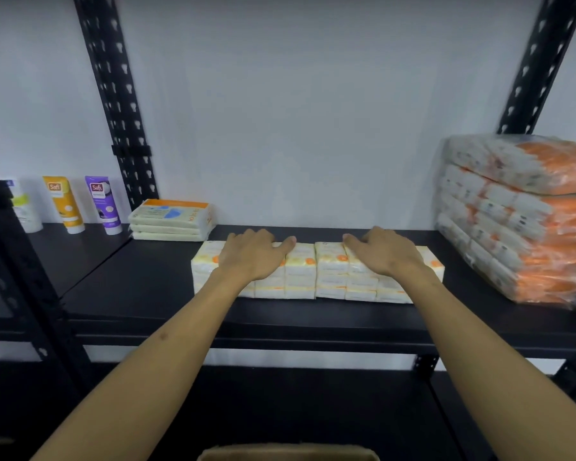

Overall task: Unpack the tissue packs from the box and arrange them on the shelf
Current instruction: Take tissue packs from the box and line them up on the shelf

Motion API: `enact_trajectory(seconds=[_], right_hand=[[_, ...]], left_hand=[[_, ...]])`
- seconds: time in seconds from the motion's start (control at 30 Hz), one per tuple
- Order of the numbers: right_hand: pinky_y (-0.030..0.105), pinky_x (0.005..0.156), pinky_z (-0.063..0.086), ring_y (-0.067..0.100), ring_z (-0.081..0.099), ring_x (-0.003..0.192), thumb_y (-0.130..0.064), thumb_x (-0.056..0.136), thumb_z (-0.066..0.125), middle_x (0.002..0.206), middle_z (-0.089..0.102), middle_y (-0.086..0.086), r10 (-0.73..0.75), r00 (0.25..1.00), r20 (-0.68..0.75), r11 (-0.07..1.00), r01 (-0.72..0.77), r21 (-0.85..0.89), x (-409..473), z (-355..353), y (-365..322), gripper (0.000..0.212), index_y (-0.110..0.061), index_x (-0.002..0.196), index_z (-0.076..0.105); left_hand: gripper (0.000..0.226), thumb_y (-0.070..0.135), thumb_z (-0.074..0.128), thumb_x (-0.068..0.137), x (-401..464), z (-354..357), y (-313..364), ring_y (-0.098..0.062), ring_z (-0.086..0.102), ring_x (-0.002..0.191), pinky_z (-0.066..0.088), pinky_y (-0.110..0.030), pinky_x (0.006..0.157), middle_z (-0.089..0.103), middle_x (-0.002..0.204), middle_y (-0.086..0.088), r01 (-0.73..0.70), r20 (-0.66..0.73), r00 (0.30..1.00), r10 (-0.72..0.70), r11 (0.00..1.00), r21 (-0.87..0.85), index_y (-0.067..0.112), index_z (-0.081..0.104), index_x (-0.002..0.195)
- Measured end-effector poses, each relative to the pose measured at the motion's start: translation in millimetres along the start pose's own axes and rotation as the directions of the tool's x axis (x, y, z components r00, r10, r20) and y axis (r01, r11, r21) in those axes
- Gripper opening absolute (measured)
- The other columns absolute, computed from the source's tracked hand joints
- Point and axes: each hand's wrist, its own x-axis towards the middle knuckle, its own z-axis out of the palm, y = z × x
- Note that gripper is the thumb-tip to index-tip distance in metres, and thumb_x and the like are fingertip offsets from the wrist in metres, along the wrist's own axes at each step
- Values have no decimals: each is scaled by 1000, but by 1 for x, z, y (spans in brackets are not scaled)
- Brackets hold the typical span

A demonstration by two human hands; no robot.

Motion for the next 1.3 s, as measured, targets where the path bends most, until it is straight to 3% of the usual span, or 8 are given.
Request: enact_trajectory(seconds=[0.1, 0.27, 0.53, 0.9, 1.03, 1.1, 1.2, 1.3], right_hand=[[37, 69, 42, 23, 57, 60, -64, 99, 31, 59, 56, 1, -24, 995, -94, 1000, 23, -7, 1, 4, 2, 64, -12, 62, 42], [44, 95, 38, 24, 59, 70, -61, 100, 23, 65, 62, 1, -44, 966, -254, 995, 20, -96, 2, 12, 0, 66, -15, 69, 58], [39, 82, 35, 23, 55, 84, -50, 103, 42, 89, 63, 2, -147, 751, -643, 988, 82, -130, -31, 55, 9, 45, -11, 90, 62], [40, 84, 34, 22, 52, 87, -46, 92, 49, 91, 57, 0, -108, 732, -673, 992, 121, -27, -58, 57, 8, 35, -12, 90, 57], [45, 112, 29, 26, 58, 117, -41, 96, 45, 118, 65, 6, -151, 759, -633, 984, 174, -26, -58, 58, 10, 39, -8, 110, 61], [49, 121, 21, 25, 51, 133, -39, 99, 42, 132, 64, 7, -191, 784, -591, 980, 182, -75, -58, 59, 11, 44, -9, 124, 61], [50, 119, 24, 23, 53, 132, -39, 101, 39, 131, 66, 5, -207, 794, -571, 978, 180, -104, -58, 59, 11, 45, -11, 122, 66], [48, 110, 32, 22, 58, 122, -41, 101, 35, 127, 69, 3, -195, 800, -568, 981, 171, -96, -58, 59, 11, 47, -13, 117, 69]], left_hand=[[79, 75, 19, 95, 3, 6, 0, -26, 62, 101, 36, -45, 99, 72, 108, -2, -10, -90, 996, 10, 1000, 6, 17, 71, 105], [68, 68, 24, 98, -3, 11, 6, -23, 60, 86, 38, -43, 92, 66, 80, 2, -12, -290, 957, 22, 999, 35, 16, 66, 82], [55, 62, 37, 100, -28, 37, 0, -20, 55, 86, 34, -39, 91, 62, 88, 2, -84, -561, 822, 101, 995, 56, 16, 63, 88], [60, 68, 36, 99, -70, 46, 0, -22, 53, 97, 37, -42, 96, 58, 109, -1, -103, -542, 827, 150, 988, 117, 15, 62, 108], [64, 69, 34, 95, -80, 26, 1, -24, 53, 100, 40, -45, 97, 58, 112, -4, -175, -485, 840, 242, 968, 179, 13, 61, 111], [69, 73, 35, 92, -82, 16, 4, -25, 53, 115, 34, -49, 110, 57, 125, -5, -236, -412, 868, 277, 960, 148, 15, 57, 122], [88, 82, 33, 87, -81, 12, 15, -30, 29, 148, 13, -54, 123, 34, 159, -8, -315, -208, 917, 342, 937, 151, 25, 33, 153], [88, 78, 36, 92, -76, 14, 30, -35, 22, 151, 14, -54, 123, 25, 165, -10, -342, -97, 919, 382, 895, 287, 22, 23, 158]])
